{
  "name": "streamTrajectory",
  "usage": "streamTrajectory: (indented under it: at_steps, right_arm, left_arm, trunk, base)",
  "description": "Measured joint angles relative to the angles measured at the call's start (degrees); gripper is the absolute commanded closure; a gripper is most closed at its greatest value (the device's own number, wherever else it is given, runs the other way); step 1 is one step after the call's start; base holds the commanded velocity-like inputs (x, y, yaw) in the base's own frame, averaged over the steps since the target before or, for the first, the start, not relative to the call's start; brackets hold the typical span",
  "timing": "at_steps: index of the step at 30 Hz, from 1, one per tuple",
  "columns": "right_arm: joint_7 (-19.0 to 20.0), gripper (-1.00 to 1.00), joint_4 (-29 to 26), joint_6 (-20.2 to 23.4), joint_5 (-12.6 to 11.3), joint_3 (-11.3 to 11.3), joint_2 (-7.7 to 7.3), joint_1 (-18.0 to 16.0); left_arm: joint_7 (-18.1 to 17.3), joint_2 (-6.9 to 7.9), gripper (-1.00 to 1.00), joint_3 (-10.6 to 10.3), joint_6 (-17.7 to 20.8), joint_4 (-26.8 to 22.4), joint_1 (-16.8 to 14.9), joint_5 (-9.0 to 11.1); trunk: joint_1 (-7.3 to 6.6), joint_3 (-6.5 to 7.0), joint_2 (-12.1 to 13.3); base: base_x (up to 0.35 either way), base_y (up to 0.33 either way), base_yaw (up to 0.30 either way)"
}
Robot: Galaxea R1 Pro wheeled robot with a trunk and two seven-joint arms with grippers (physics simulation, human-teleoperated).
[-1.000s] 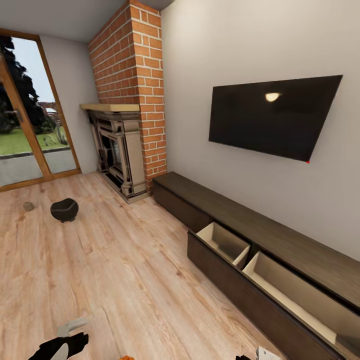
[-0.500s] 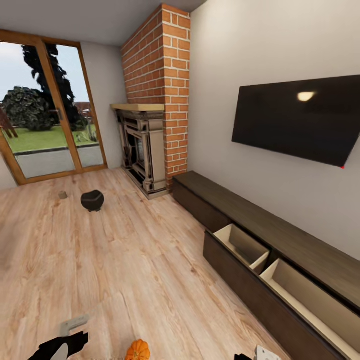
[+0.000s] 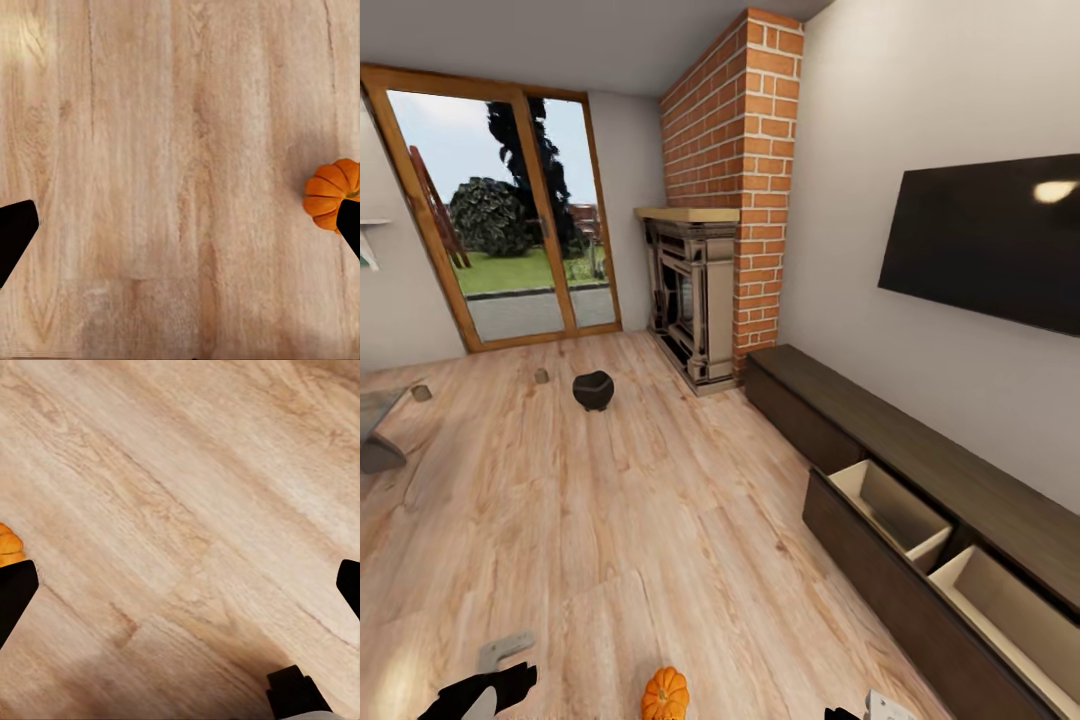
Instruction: Place each of the two pumpkins and all three candles from the living room inside a cabinet in the living room (use any cabinet), then make sure every cabinet is closed, and position the cauldron so it is next to a table in the living room.
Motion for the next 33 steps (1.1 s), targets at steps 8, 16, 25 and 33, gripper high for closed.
streamTrajectory:
  at_steps: [8,16,25,33]
  right_arm:
    - [0.1,-1.00,0.0,0.0,0.0,0.0,0.00,0.0]
    - [0.1,-1.00,0.0,0.0,0.0,0.0,0.00,0.0]
    - [0.1,-1.00,0.0,0.0,0.0,0.0,-0.08,0.0]
    - [0.1,-1.00,0.0,0.0,0.0,0.0,-0.07,0.0]
  left_arm:
    - [0.0,0.00,-1.00,0.0,-0.1,0.0,0.0,0.0]
    - [0.0,0.00,-1.00,0.0,-0.2,0.0,0.0,0.0]
    - [0.0,-0.01,-1.00,-0.2,-0.2,1.2,0.0,-0.1]
    - [0.0,-0.01,-1.00,-0.2,-0.2,1.3,0.0,-0.2]
  trunk:
    - [0.00,0.00,0.0]
    - [0.00,0.00,0.0]
    - [-0.01,0.00,0.0]
    - [0.00,0.00,0.0]
  base:
    - [0.000,-0.005,0.292]
    - [0.007,-0.122,0.292]
    - [0.160,-0.091,0.112]
    - [0.083,-0.121,0.003]
